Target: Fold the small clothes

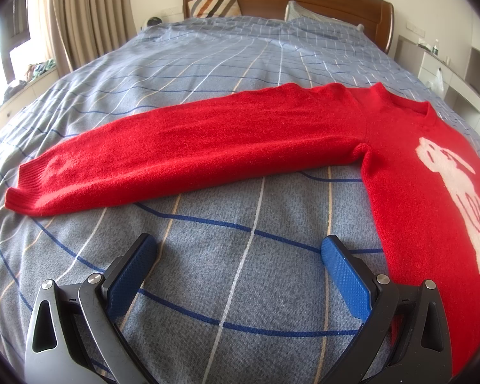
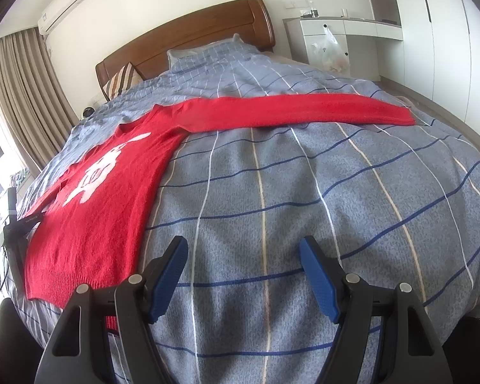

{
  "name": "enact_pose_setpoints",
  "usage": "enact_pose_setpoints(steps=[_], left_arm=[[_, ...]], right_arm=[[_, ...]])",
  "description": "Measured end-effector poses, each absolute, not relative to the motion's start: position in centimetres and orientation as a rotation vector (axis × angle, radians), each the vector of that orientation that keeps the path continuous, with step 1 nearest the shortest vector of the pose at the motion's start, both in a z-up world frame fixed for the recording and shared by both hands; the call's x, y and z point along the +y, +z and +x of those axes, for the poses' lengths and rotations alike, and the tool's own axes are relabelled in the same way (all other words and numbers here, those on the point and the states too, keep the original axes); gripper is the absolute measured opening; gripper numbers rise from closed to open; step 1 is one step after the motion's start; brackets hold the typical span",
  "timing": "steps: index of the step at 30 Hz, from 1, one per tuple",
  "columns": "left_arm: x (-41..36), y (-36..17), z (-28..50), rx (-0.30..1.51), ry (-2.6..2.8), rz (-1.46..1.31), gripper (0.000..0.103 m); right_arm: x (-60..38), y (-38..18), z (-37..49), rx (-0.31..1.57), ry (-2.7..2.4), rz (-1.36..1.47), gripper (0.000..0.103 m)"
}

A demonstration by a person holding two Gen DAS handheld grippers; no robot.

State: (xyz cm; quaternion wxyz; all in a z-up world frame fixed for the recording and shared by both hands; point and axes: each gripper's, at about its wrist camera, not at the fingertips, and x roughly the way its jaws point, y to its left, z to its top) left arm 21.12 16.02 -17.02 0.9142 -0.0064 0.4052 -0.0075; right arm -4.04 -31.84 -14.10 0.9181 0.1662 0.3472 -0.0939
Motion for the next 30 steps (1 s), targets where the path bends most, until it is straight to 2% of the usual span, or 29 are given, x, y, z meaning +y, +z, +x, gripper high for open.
enact_pose_setpoints(steps=[30], left_arm=[[16.00, -17.02, 21.10, 0.835, -0.015, -0.013, 0.103]], right_arm=[[-31.65, -14.37, -3.75, 0.718, -0.185, 0.342, 0.072]])
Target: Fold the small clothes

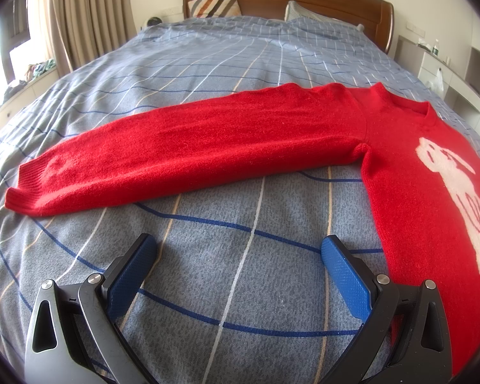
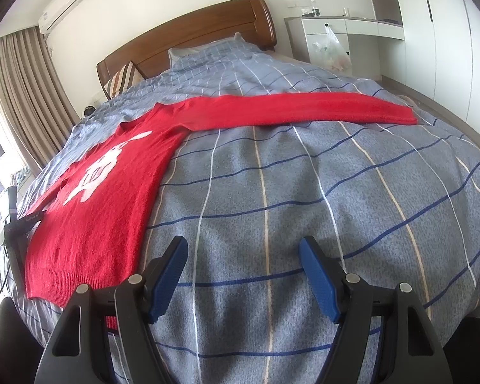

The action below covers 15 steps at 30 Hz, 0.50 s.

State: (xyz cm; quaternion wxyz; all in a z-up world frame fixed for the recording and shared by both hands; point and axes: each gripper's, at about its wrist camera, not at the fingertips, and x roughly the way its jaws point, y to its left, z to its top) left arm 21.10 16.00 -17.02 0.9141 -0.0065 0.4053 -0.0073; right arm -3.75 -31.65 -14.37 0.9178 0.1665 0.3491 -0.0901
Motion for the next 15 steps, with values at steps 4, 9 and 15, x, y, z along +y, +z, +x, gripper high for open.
enact_pose_setpoints(steps=[4, 9, 15], left_arm=[[16.01, -17.02, 21.11, 0.835, -0.015, -0.013, 0.103], [16.00, -17.01, 21.10, 0.835, -0.015, -0.013, 0.103], [16.01, -17.02, 21.11, 0.835, -0.015, -0.013, 0.103]], right_arm=[[-31.68, -14.28, -3.81, 0.716, -0.186, 0.346, 0.072], [-31.57, -14.15, -3.82, 0.717, -0.185, 0.343, 0.072], [-31.52, -14.10, -3.74, 0.718, -0.182, 0.340, 0.072]])
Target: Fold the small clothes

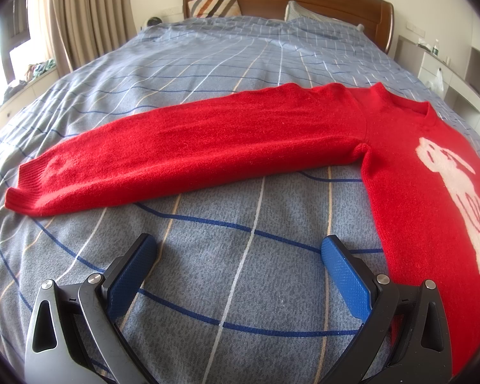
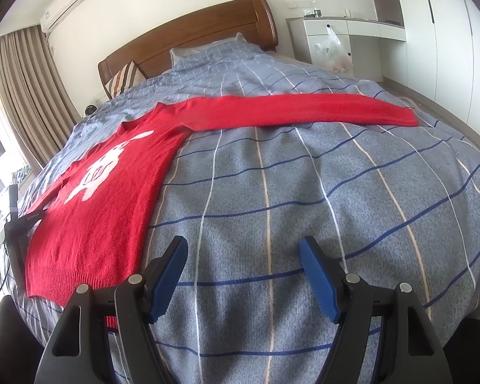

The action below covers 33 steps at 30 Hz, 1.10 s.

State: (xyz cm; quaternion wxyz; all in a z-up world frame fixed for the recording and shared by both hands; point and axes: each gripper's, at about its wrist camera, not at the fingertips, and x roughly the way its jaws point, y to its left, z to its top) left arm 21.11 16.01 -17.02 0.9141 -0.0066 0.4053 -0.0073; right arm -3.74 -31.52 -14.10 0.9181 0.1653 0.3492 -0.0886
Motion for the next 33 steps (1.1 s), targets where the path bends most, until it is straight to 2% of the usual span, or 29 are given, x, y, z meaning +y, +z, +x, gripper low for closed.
enact_pose_setpoints(steps=[33], left_arm=[[16.01, -17.02, 21.12, 0.835, -0.015, -0.014, 0.103]], right_arm=[[-31.34, -14.55, -3.63, 0.726, -0.176, 0.331, 0.072]])
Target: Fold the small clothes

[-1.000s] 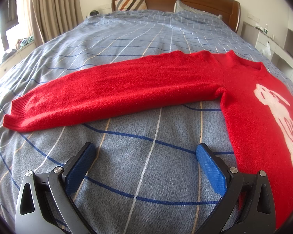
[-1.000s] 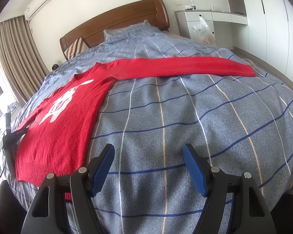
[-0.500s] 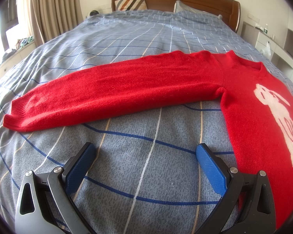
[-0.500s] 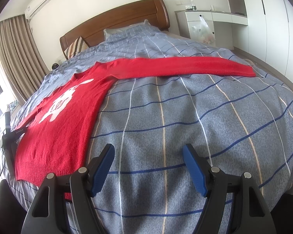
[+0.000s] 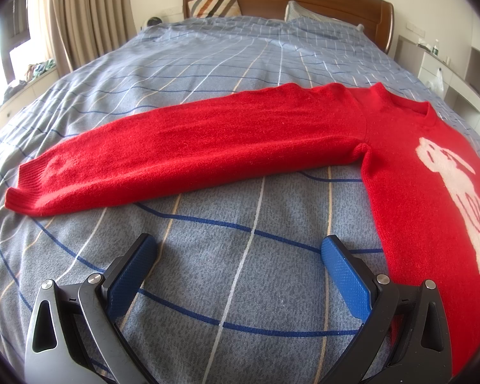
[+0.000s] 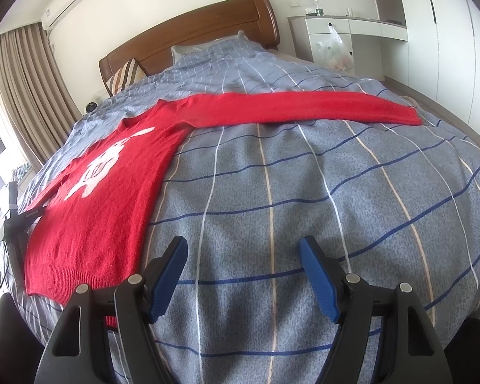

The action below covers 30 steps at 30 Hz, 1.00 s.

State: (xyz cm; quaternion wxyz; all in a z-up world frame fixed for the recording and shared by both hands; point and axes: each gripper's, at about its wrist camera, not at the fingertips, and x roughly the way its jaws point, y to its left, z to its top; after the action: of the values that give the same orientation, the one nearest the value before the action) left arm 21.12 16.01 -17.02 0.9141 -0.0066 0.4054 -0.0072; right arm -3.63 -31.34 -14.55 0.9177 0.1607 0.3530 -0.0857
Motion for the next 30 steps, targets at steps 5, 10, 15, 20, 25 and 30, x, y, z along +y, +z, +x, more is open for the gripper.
enact_pose_setpoints(steps=[5, 10, 15, 20, 25, 30], left_arm=[[16.0, -17.0, 21.1, 0.835, -0.015, -0.014, 0.103], [16.0, -17.0, 21.1, 0.835, -0.015, -0.014, 0.103], [16.0, -17.0, 21.1, 0.835, -0.015, -0.014, 0.103], [16.0, -17.0, 21.1, 0.835, -0.015, -0.014, 0.103], [16.0, -17.0, 21.1, 0.835, -0.015, -0.014, 0.103], [16.0, -17.0, 21.1, 0.835, -0.014, -0.014, 0.103]], right_arm=[[-31.3, -14.6, -3.6, 0.728, -0.175, 0.328, 0.073], [-31.3, -14.7, -3.4, 0.728, -0.173, 0.328, 0.073], [-31.6, -14.4, -3.7, 0.715, -0.174, 0.345, 0.073], [-32.1, -14.2, -3.9, 0.703, -0.179, 0.379, 0.073], [-31.6, -14.4, -3.6, 0.721, -0.179, 0.344, 0.074], [-30.6, -14.5, -3.3, 0.733, -0.178, 0.292, 0.074]])
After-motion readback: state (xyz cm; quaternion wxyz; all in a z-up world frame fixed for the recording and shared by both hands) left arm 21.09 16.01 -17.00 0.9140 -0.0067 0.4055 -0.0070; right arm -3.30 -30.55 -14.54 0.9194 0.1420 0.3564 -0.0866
